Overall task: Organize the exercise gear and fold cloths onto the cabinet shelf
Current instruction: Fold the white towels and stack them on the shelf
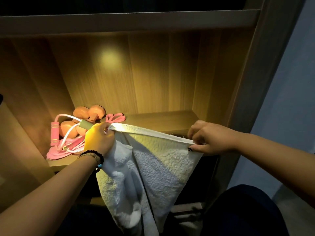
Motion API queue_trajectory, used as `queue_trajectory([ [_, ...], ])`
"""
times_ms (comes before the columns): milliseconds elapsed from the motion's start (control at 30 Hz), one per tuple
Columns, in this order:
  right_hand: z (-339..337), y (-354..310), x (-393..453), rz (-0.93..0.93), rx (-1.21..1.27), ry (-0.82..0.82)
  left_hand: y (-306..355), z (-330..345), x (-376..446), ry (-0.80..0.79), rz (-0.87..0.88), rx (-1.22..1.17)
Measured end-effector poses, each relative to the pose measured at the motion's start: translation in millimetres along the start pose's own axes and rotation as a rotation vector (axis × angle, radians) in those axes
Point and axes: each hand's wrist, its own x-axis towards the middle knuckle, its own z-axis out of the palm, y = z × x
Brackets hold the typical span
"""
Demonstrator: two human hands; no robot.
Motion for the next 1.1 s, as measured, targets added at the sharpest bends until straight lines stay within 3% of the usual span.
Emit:
queue_trajectory([
  [67,4.3,-2.2,-2.6,-0.042,0.042,0.057,-1.0,1.8,0.4,0.0,-0.008,-0.003],
  [200,7.6,-34.3,-9.4,-0.336,0.099,0.369,-8.4,-0.1,7.1,-0.018,-0.079,0.011],
  [300,-0.6,-54.6,-7.3,-0.378,0.167,0.393,-10.7,0.0,9.1,-0.043,-0.129,0.015],
  [400,-5.7,-54.8,-4.0,-0.244,0.334,0.332,-10.2,2.6,8.9,-0.042,-0.163,0.009],
  [600,-1.6,-8.8,1.6,0.334,0.512,0.397,-3.8,7.7,2.9,-0.106,-0.112,-0.022],
  [700,1.3,2.9,7.4,0.535,0.619,0.439,8.5,13.4,-3.1,-0.124,-0.131,-0.074],
  [833,3.7,-7.1,13.8,0.654,0.855,0.499,22.3,15.9,0.6,-0.104,-0.362,-0.3],
  [1000,-9.6,-45.9,9.4,0.647,1.332,0.466,43.9,10.0,5.9,-0.099,-0.428,-0.593],
  [1100,-17.1,-73.3,10.8,0.568,1.506,0.477,68.1,1.9,4.6,-0.043,-0.396,-0.588],
])
